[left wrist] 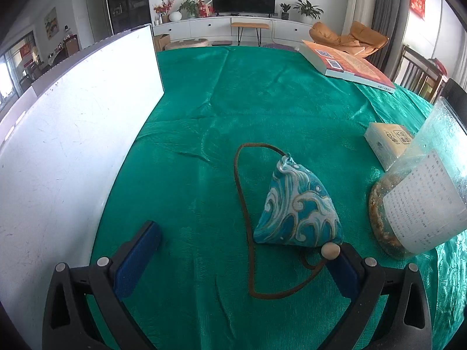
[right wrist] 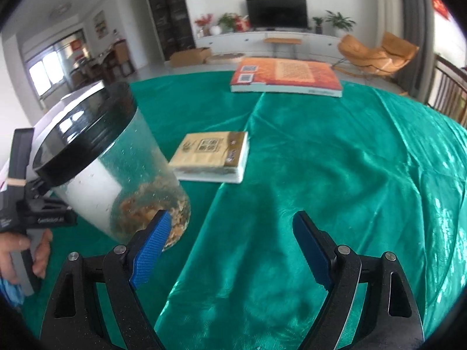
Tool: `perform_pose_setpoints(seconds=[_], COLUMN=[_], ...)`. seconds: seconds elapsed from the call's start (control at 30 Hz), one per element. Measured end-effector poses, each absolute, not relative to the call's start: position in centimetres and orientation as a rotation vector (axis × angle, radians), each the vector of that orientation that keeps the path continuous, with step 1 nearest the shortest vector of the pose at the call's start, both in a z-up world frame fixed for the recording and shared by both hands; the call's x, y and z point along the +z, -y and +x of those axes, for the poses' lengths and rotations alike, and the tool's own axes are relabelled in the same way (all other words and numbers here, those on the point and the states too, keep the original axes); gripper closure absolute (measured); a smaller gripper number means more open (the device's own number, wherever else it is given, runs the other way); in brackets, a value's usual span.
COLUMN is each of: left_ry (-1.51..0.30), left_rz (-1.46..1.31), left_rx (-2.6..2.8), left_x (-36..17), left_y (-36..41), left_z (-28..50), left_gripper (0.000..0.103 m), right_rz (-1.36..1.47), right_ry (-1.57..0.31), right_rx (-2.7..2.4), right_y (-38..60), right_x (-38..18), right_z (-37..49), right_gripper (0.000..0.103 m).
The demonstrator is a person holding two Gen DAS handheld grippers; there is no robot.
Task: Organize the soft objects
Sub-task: 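Grasp the tissue packet with the right tool and lift it, then lower the tissue packet back onto the table and open the right tool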
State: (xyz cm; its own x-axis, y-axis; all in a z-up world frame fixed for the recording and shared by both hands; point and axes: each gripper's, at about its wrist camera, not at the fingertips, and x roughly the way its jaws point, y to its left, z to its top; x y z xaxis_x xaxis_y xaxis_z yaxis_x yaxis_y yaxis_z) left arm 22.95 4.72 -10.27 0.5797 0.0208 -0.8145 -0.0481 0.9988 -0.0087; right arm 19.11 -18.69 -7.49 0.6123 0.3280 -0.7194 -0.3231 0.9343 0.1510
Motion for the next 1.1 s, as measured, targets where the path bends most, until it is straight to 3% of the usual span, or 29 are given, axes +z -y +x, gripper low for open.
perform_pose_setpoints(seconds=[0.13, 0.3, 0.47, 0.6, 0.77, 0.9, 0.97, 1.1], left_ry=[-0.952, -0.951, -0.951, -0.951, -0.951, -0.951, -0.951, -0.951], left_rz=[-0.031, -0.031, -0.032, -0.032, -0.032, -0.033, -0.034, -0.033], left_rx=[0.04, 0.04, 0.04, 0.04, 0.039, 0.038, 0.038, 0.039], left_x=[-10.3, -10.3, -10.3, -10.3, -10.3, -10.3, -10.2, -10.2], left_y=[-4.7, -4.7, -4.7, -4.7, -4.7, -4.7, -4.6, -4.7], left_z=[22.9, 23.0, 23.0, 22.9, 22.9, 23.0, 23.0, 23.0], left_gripper=[0.0, 0.0, 0.0, 0.0, 0.0, 0.0, 0.0, 0.0], right_rz=[0.206, 0.387, 0.187, 0.044, 0.001, -0.318, -0.261, -0.165], right_ry=[-0.853, -1.023, -1.297, -1.406, -1.422, -1.392, -1.378, -1.314], right_rx=[0.309, 0.388, 0.371, 0.406, 0.385, 0.356, 0.318, 0.104], right_y=[21.8, 20.3, 16.2, 13.2, 11.3, 8.9, 9.9, 15.2], right_x=[-5.9, -6.4, -8.2, -8.8, -8.9, -9.7, -9.3, -8.7], right_z=[22.2, 28.8, 34.0, 35.6, 35.9, 34.7, 34.2, 31.3], right_gripper=[0.017, 0.015, 0.015, 0.013, 0.013, 0.018, 0.027, 0.027])
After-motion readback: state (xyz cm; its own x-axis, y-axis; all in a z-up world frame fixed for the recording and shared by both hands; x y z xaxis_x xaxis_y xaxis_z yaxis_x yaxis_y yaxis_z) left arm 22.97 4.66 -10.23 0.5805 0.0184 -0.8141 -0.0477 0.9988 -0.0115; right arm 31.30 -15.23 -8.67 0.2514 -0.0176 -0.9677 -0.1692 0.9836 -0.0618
